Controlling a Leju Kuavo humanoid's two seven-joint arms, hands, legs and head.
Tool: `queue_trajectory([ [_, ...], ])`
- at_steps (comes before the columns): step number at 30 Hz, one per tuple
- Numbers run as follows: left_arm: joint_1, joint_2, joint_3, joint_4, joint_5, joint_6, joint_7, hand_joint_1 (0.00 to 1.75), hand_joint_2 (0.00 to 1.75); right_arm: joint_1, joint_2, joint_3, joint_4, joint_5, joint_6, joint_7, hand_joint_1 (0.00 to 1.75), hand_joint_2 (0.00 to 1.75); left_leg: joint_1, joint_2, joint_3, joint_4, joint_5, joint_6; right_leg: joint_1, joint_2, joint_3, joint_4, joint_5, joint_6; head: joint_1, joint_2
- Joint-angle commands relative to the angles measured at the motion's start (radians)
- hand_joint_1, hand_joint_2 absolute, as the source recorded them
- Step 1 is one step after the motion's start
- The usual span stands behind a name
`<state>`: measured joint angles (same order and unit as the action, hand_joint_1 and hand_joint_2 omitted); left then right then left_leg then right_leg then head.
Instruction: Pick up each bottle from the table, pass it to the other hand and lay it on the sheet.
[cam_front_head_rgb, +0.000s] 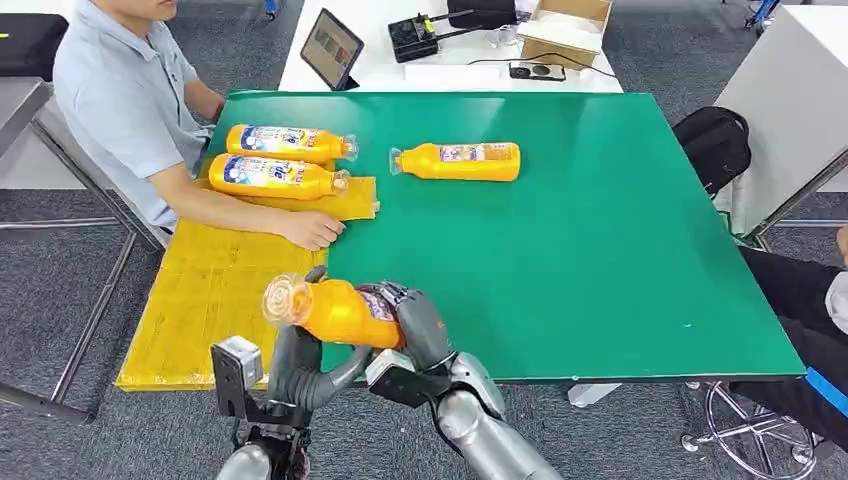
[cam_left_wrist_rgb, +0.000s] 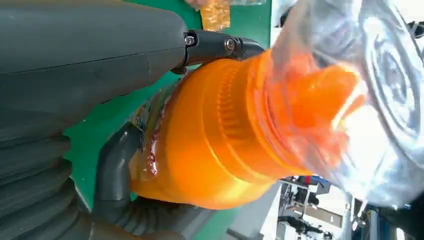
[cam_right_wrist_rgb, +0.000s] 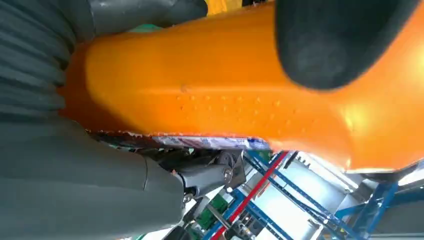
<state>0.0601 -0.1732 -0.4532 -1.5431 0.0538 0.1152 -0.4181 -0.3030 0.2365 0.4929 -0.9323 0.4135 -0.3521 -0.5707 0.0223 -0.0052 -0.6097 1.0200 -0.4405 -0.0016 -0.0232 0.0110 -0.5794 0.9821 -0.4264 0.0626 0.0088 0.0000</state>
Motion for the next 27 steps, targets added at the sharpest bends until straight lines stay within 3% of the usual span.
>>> queue_trajectory([
  [1, -0.059, -0.001, -0.031, 0.092, 0.015, -0.004, 0.014, 0.00, 1.75, -0.083, -0.014, 0.053, 0.091, -0.007, 0.006, -0.009, 1.48, 1.75, 0.000, 0.000, 0.003, -0.001, 0.000, 0.001, 0.001, -0.002, 0.003, -0.001, 0.000, -0.003, 0.000, 0.000],
  [5, -0.059, -0.001, -0.031, 0.092, 0.015, -0.004, 0.014, 0.00, 1.75, -0.083, -0.014, 0.053, 0.091, -0.007, 0.006, -0.009, 1.50, 1.75, 0.000, 0.001, 0.003, -0.001, 0.000, 0.001, 0.000, -0.001, 0.002, -0.001, 0.000, -0.002, 0.000, 0.000],
  [6, -0.065, -0.001, -0.032, 0.099, 0.018, -0.003, 0.017, 0.17, 1.75, -0.086, -0.012, 0.060, 0.090, -0.005, 0.008, -0.011, 1.50, 1.75, 0.000, 0.000, 0.002, -0.001, 0.000, 0.001, 0.000, -0.001, 0.002, -0.001, 0.000, -0.002, 0.000, 0.000],
  [7, -0.065, -0.001, -0.032, 0.099, 0.018, -0.003, 0.017, 1.55, 1.75, -0.086, -0.012, 0.060, 0.090, -0.005, 0.008, -0.011, 1.50, 1.75, 0.000, 0.000, 0.002, -0.001, 0.000, 0.001, 0.000, -0.001, 0.002, -0.001, 0.000, -0.002, 0.000, 0.000],
  [8, -0.074, -0.002, -0.038, 0.112, 0.021, -0.004, 0.020, 1.75, 1.75, -0.089, -0.008, 0.068, 0.092, -0.008, 0.014, -0.018, 1.48, 1.75, 0.000, -0.001, 0.003, -0.001, 0.000, 0.001, 0.000, -0.002, 0.003, -0.001, 0.000, -0.002, 0.000, 0.000],
  [14, -0.084, -0.001, -0.044, 0.127, 0.024, -0.001, 0.021, 1.75, 1.75, -0.094, -0.006, 0.087, 0.088, -0.017, 0.030, -0.029, 1.45, 1.75, 0.000, 0.000, 0.003, -0.001, 0.000, 0.001, 0.000, -0.001, 0.003, -0.001, 0.000, -0.002, 0.000, 0.000],
  [17, -0.087, -0.001, -0.040, 0.126, 0.028, 0.003, 0.018, 1.75, 1.75, -0.098, -0.009, 0.088, 0.090, -0.019, 0.028, -0.028, 1.33, 1.75, 0.000, 0.001, 0.003, -0.001, 0.000, 0.001, 0.000, -0.001, 0.002, 0.000, 0.000, -0.003, 0.000, 0.000],
  [18, -0.089, -0.001, -0.037, 0.125, 0.040, 0.001, 0.016, 1.75, 1.75, -0.104, -0.010, 0.098, 0.100, -0.002, 0.011, -0.024, 1.15, 1.75, 0.000, 0.000, 0.002, -0.001, 0.000, 0.001, 0.000, -0.001, 0.002, 0.000, 0.000, -0.002, 0.000, 0.000],
  [19, -0.092, 0.001, -0.037, 0.124, 0.048, -0.002, 0.017, 1.75, 1.75, -0.108, -0.011, 0.106, 0.112, 0.012, -0.003, -0.019, 0.63, 1.75, 0.000, 0.000, 0.001, -0.001, 0.000, 0.001, 0.000, -0.001, 0.001, 0.000, 0.000, -0.002, 0.000, 0.000],
  [20, -0.094, 0.002, -0.037, 0.124, 0.056, -0.005, 0.019, 1.75, 1.75, -0.114, -0.014, 0.118, 0.127, 0.039, -0.032, -0.013, 0.23, 1.75, 0.000, 0.000, 0.002, -0.001, 0.000, 0.001, 0.000, -0.001, 0.002, 0.000, 0.000, -0.002, 0.000, 0.000],
  [21, -0.097, 0.002, -0.037, 0.125, 0.062, -0.008, 0.024, 1.75, 1.75, -0.123, -0.016, 0.139, 0.156, 0.092, -0.088, -0.005, 0.00, 1.75, 0.000, 0.001, 0.002, -0.001, 0.000, 0.001, 0.000, 0.000, 0.002, -0.001, 0.000, -0.002, 0.000, 0.000],
  [27, -0.102, 0.008, -0.020, 0.139, 0.092, -0.018, 0.044, 1.75, 1.75, -0.132, -0.007, 0.152, 0.231, 0.154, -0.200, -0.002, 0.00, 1.75, 0.000, 0.001, 0.003, -0.001, 0.000, 0.001, 0.000, -0.001, 0.003, -0.001, 0.000, -0.002, 0.000, 0.000],
])
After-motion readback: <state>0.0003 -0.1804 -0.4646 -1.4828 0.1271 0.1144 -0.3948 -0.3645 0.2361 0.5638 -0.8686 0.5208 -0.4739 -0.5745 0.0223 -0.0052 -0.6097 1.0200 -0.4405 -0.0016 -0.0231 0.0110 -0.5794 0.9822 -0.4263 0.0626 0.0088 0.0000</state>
